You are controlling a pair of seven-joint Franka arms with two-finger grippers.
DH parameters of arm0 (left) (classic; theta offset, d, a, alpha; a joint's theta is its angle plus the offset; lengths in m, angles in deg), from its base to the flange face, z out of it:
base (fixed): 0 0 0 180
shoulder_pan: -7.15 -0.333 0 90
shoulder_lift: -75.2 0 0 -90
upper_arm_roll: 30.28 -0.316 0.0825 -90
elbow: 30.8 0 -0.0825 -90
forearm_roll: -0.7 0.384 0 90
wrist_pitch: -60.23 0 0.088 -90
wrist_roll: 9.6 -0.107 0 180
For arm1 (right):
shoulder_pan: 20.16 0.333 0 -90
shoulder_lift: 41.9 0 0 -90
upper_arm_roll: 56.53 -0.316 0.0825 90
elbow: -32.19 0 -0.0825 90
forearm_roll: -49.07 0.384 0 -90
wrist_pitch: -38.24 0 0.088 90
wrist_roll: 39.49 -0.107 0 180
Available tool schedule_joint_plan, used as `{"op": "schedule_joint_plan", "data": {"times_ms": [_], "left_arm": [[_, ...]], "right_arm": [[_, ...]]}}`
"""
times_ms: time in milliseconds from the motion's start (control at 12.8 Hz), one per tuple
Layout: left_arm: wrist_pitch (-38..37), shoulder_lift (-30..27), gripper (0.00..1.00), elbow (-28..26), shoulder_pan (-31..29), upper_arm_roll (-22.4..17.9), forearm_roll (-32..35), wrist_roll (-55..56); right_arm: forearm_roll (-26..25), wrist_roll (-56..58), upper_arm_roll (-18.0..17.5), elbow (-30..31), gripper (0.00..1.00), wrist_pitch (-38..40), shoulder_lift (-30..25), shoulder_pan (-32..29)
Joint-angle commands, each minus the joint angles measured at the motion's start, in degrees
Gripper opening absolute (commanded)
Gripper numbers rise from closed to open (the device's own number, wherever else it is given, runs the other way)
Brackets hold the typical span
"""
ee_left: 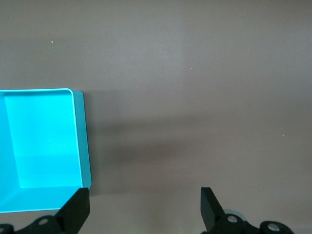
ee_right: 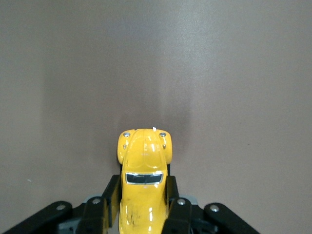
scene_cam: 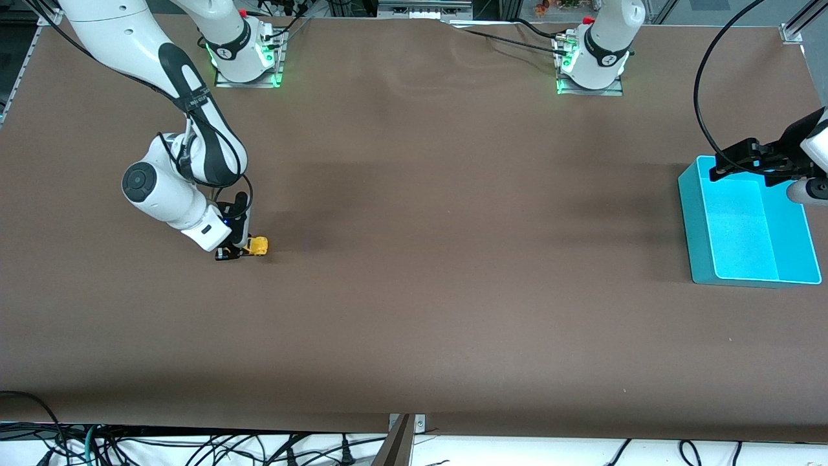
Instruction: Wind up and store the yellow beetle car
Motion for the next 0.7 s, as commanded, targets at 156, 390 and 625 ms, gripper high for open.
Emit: {"op": "schedule_joint_plan", "data": {"times_ms": [156,390,625], "left_arm": [[-0.1,0.5,1.0,1.1,-0.2,0.2,1.0,-1.2],[-0.1,0.5,1.0,1.1,-0.2,0.2,1.0,-1.2],[-0.1,0.5,1.0,1.2,-0.3,0.2,1.0,-1.2]], "right_arm": [[1.6,3.6,-0.8,-0.1,0.0,-0.2,0.4,-2.5],[2.0,6.8,-0.8,0.1,0.0,-0.2,0.4,-4.8],[2.1,10.5,-0.8,0.4,0.0,0.0,0.9,-8.2]]}}
